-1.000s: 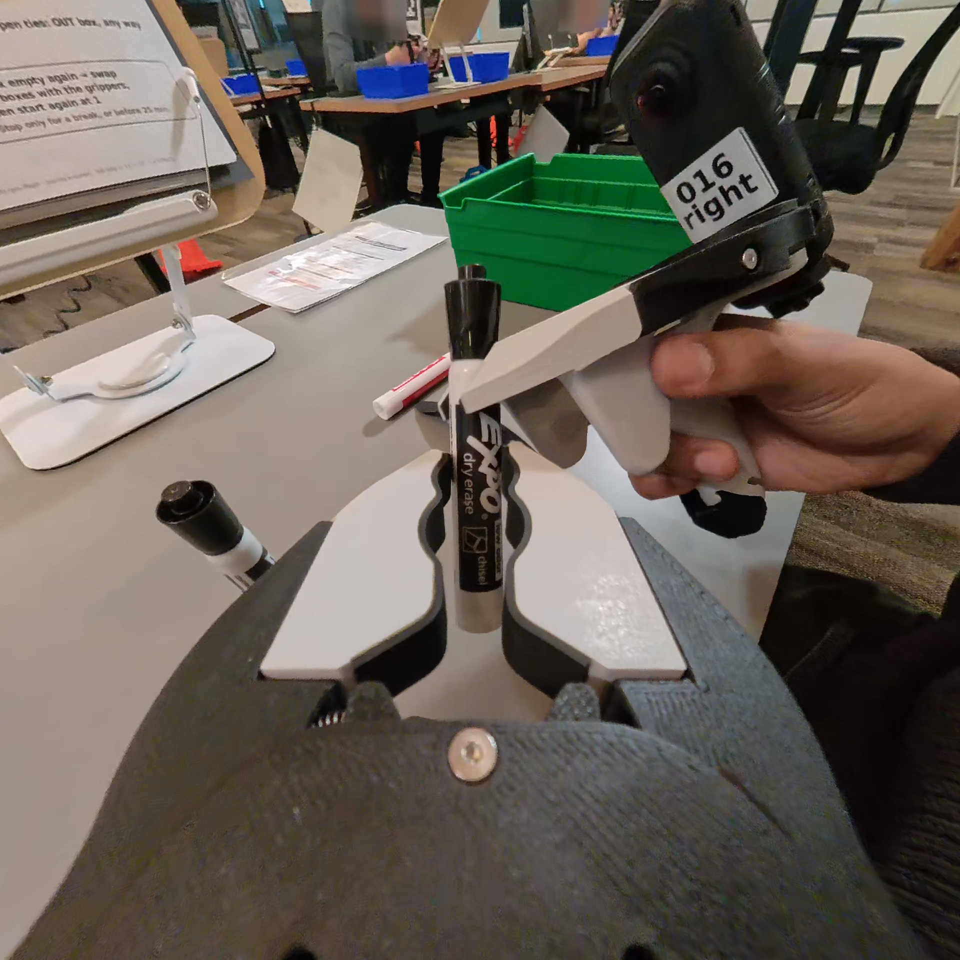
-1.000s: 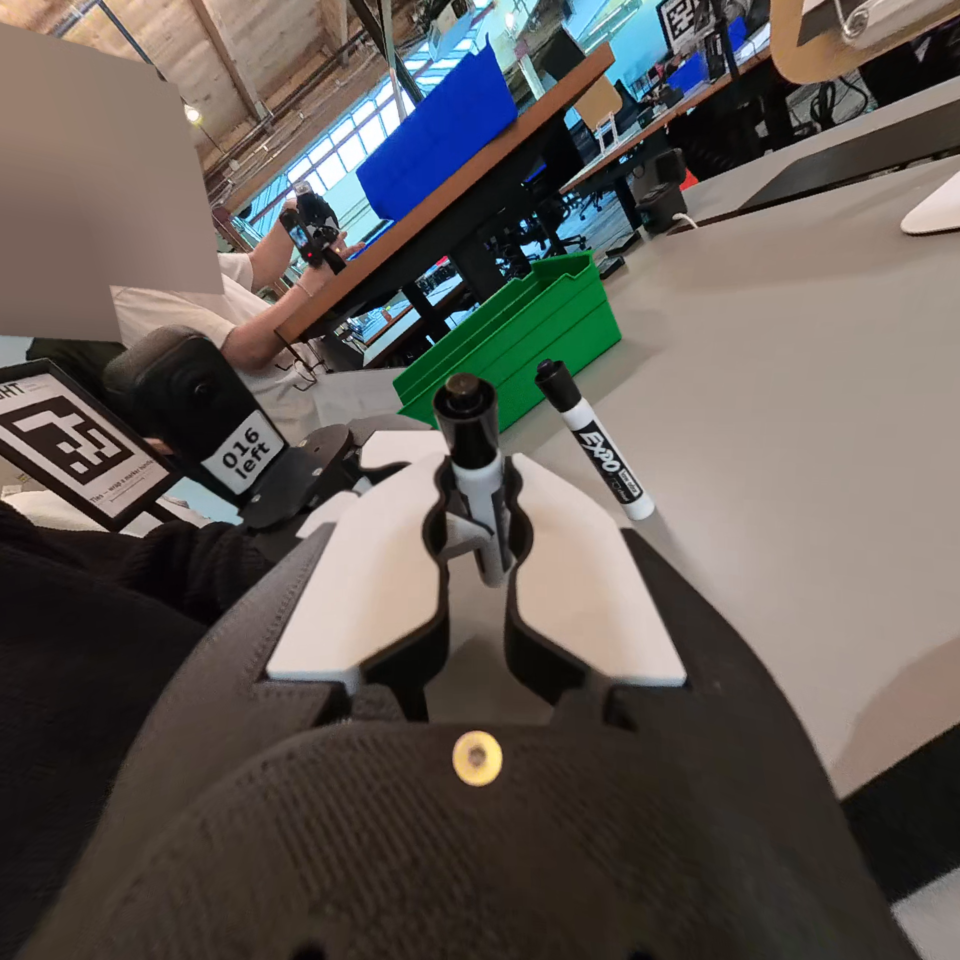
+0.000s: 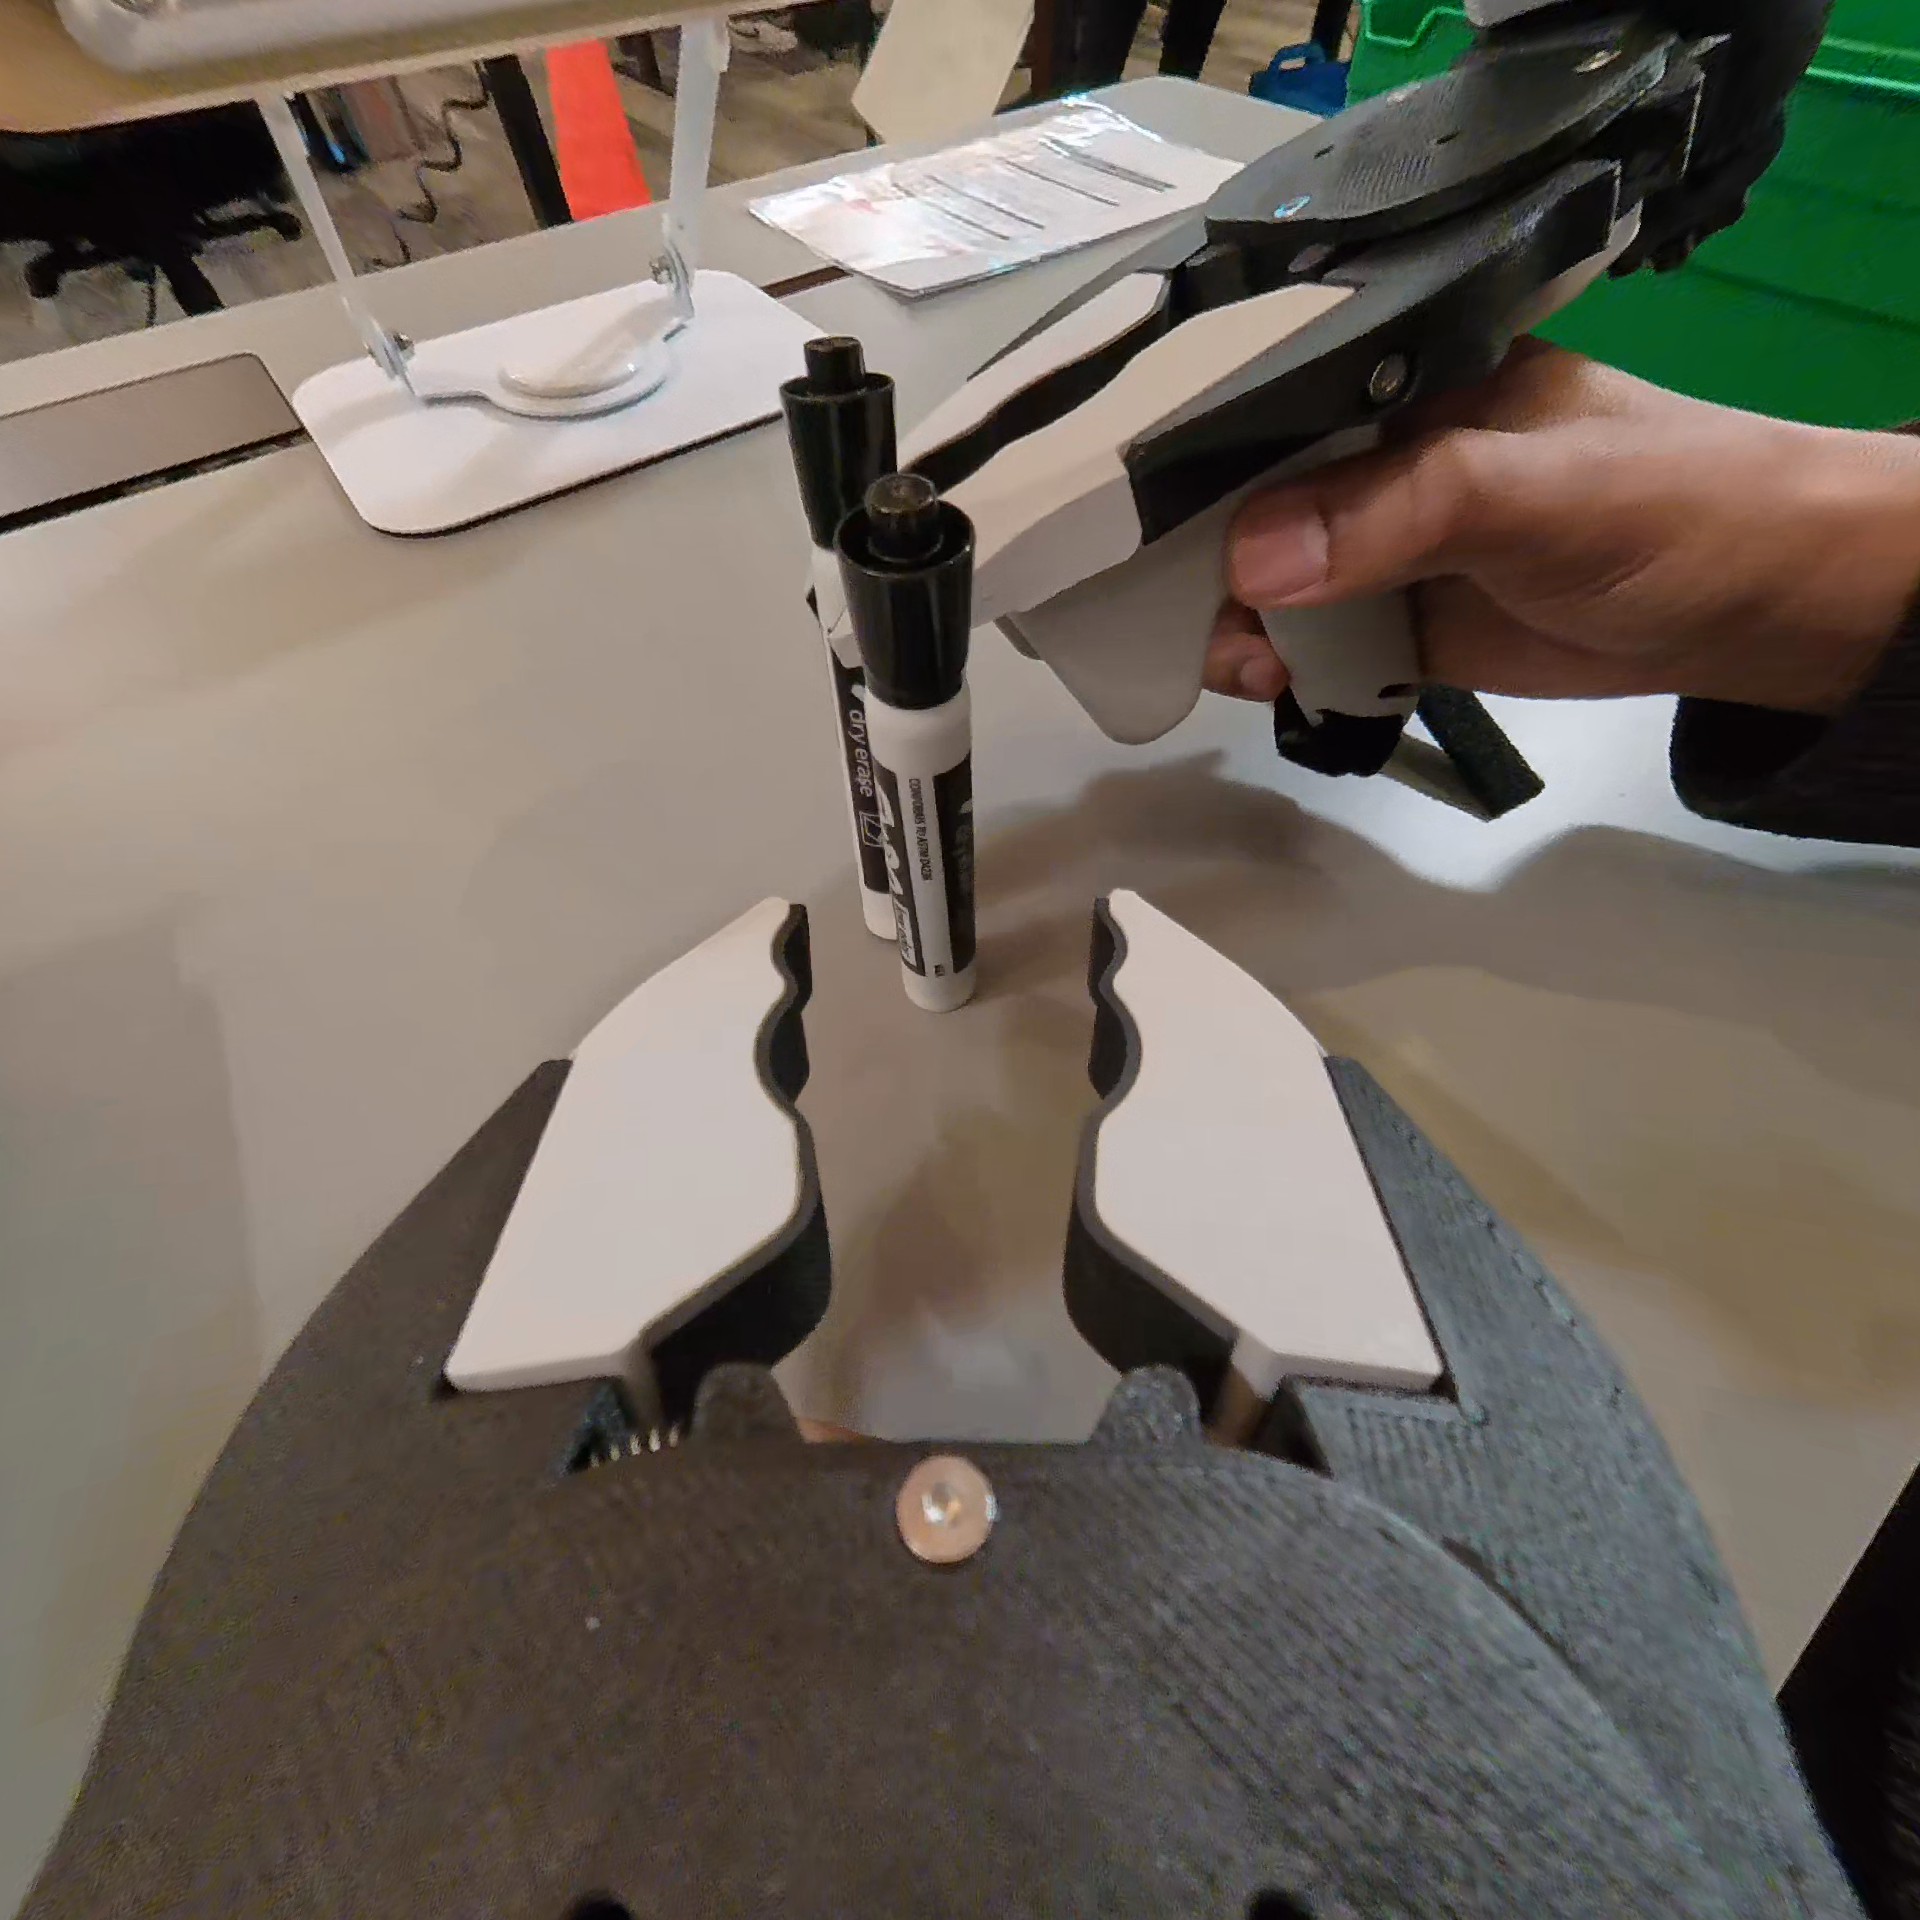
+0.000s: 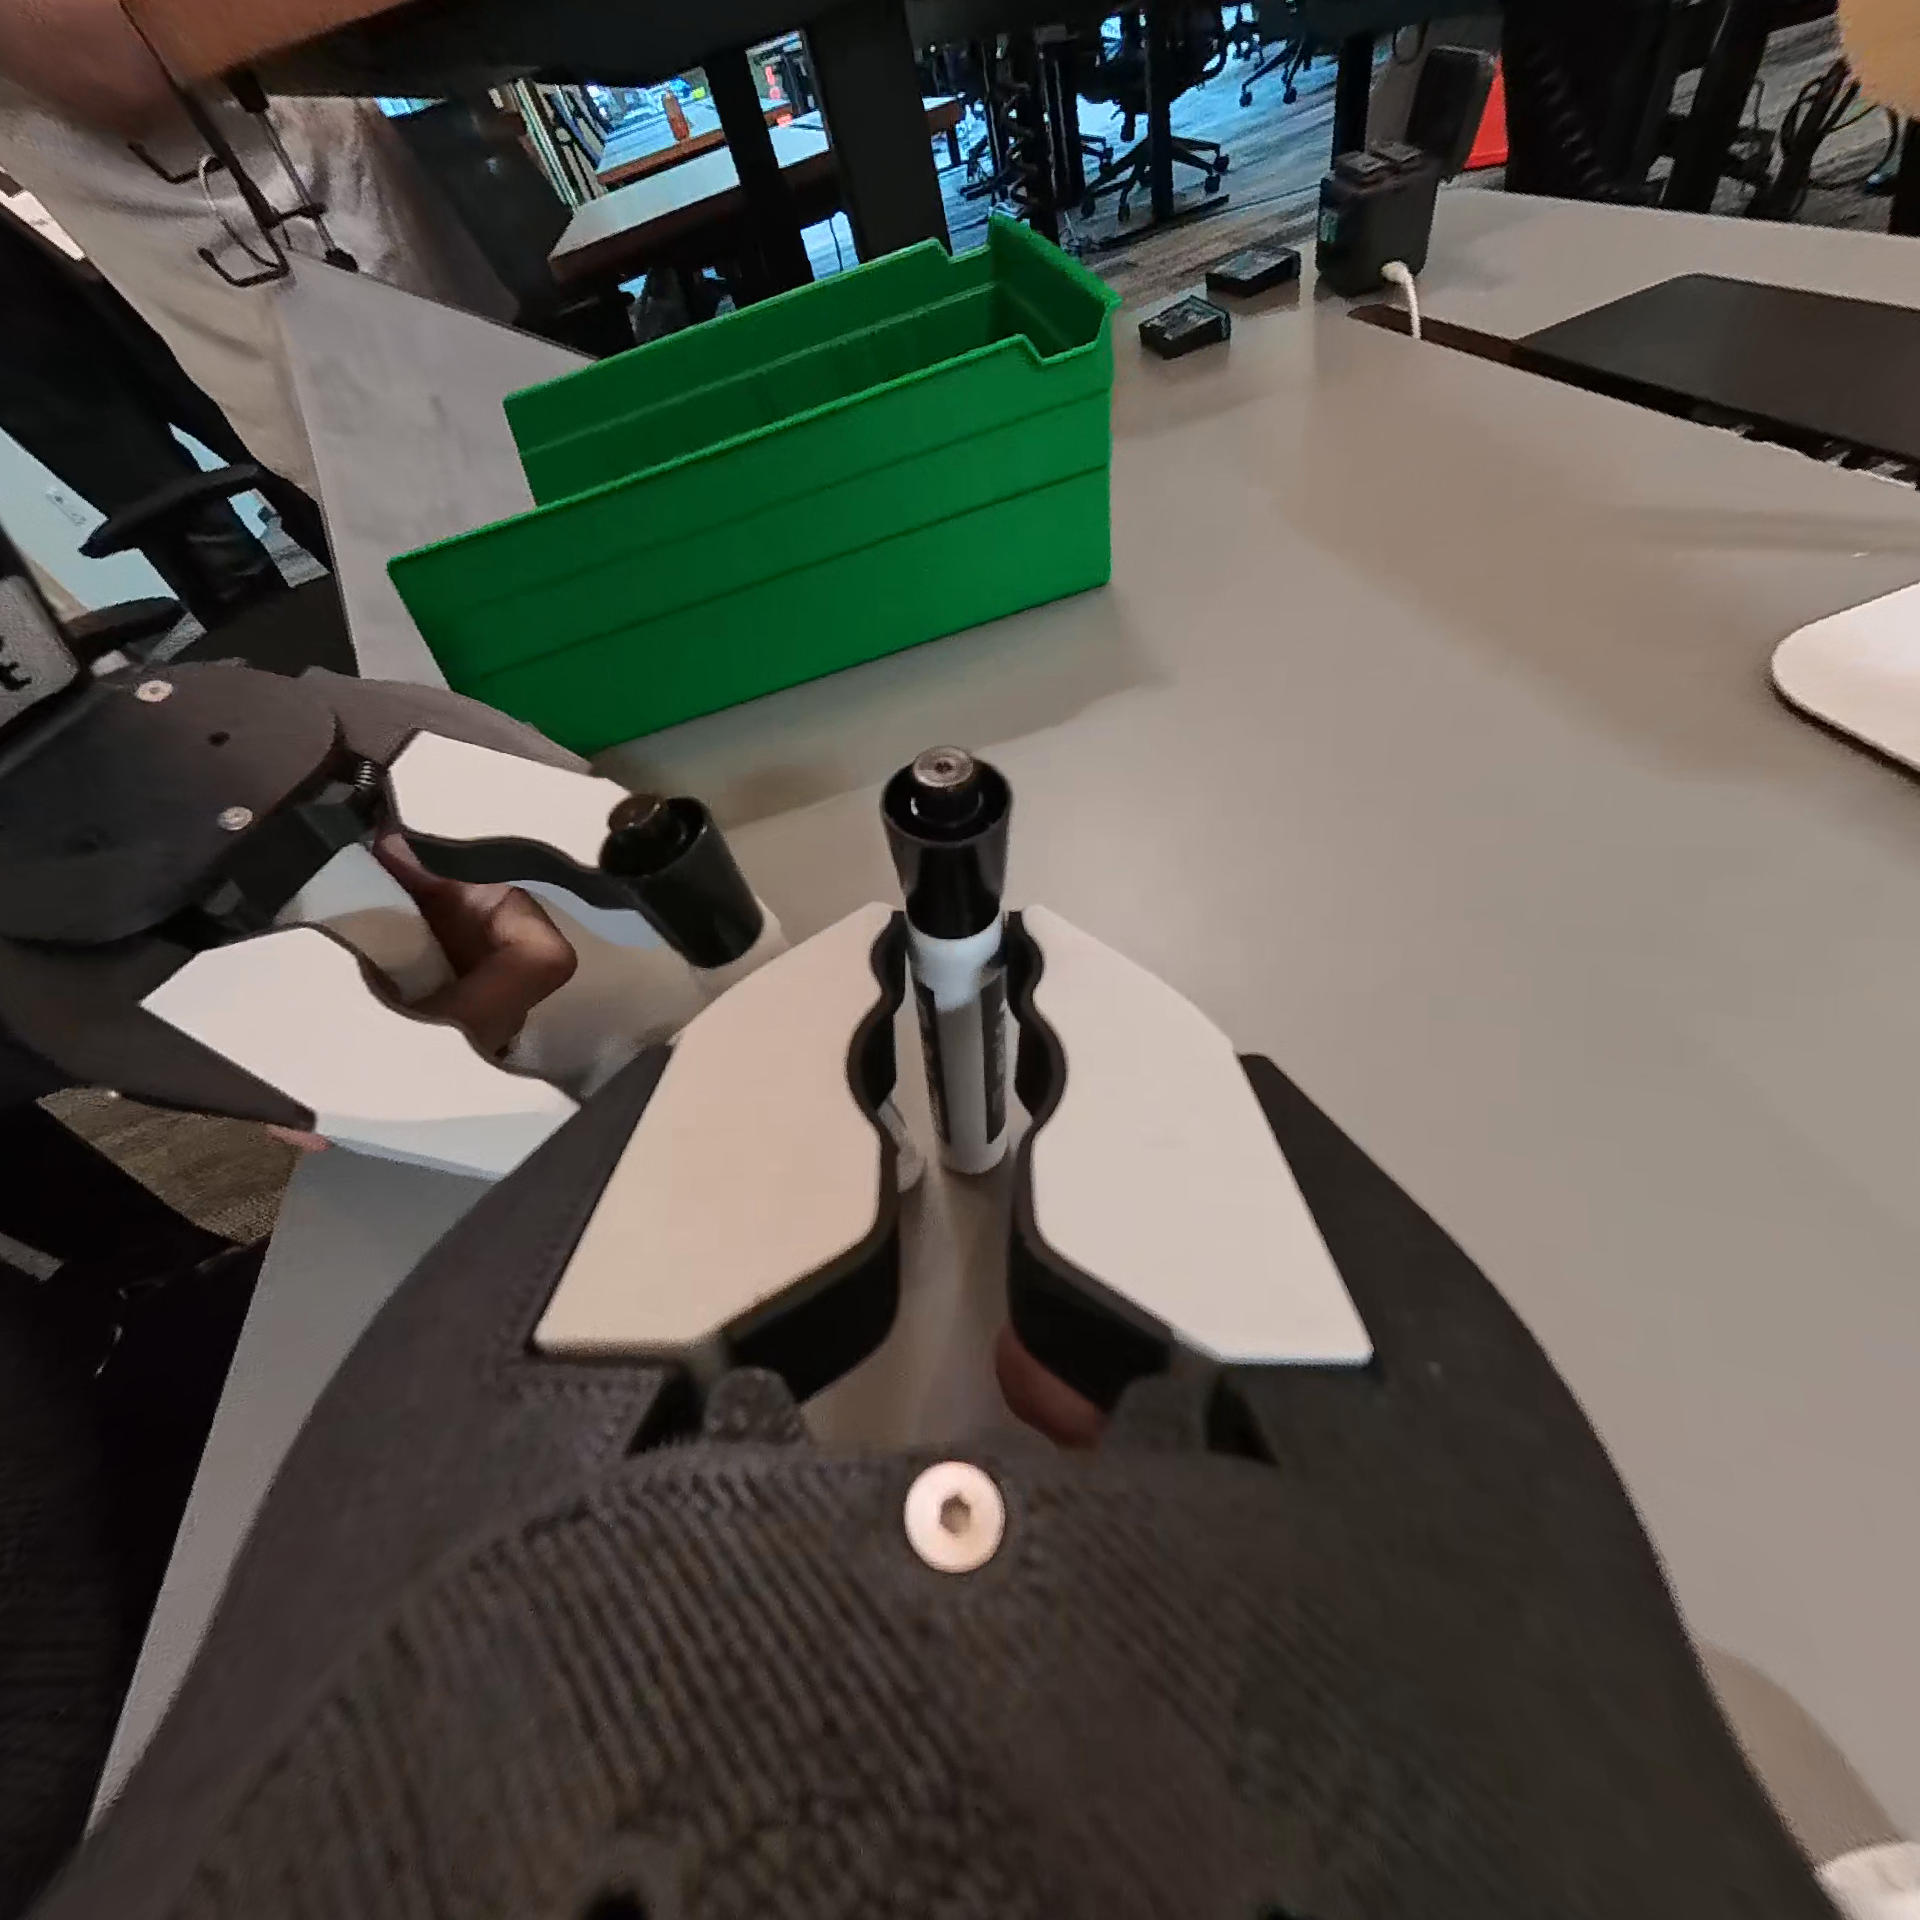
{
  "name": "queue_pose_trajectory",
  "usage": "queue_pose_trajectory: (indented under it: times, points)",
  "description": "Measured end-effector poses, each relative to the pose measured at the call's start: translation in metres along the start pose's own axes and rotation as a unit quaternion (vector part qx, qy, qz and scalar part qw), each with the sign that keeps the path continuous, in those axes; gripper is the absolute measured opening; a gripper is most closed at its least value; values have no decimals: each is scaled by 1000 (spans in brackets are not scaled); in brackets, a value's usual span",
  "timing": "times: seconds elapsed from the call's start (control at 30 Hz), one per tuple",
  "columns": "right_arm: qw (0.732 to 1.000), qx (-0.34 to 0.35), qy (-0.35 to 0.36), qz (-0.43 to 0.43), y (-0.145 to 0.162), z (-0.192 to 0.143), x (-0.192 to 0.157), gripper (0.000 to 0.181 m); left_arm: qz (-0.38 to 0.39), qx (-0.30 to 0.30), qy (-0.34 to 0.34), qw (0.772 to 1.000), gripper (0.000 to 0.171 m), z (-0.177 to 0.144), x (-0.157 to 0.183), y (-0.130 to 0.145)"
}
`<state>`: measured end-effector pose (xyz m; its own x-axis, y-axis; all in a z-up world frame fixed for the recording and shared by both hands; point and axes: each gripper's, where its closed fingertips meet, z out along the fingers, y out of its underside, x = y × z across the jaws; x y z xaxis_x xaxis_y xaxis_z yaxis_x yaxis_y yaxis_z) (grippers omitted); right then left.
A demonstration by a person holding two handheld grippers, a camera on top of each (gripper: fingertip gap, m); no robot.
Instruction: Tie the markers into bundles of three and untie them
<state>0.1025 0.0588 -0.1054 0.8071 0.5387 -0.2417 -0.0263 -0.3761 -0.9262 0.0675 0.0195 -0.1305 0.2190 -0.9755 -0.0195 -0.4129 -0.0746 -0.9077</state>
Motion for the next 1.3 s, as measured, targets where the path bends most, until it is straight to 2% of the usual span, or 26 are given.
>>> queue_pose_trajectory:
  times: [0.13,0.3,0.83,1.0,1.3]
  points:
    - [1000,-4,1,-8,0,0,-1,19,1,-4,2,1000,53,1,1,1]
    - [1000,-10,-13,0,2,3,-8,30,-8,-8,3,1000,53,2,-1,2]
    - [1000,-3,-14,13,-2,0,-8,36,-20,-23,7,1000,48,12,-5,2]
    - [999,3,-32,18,-4,-2,-14,44,-8,-30,9,999,47,14,-2,3]
    - [999,21,-33,37,-9,-8,-10,45,-17,-44,4,999,33,18,-5,6]
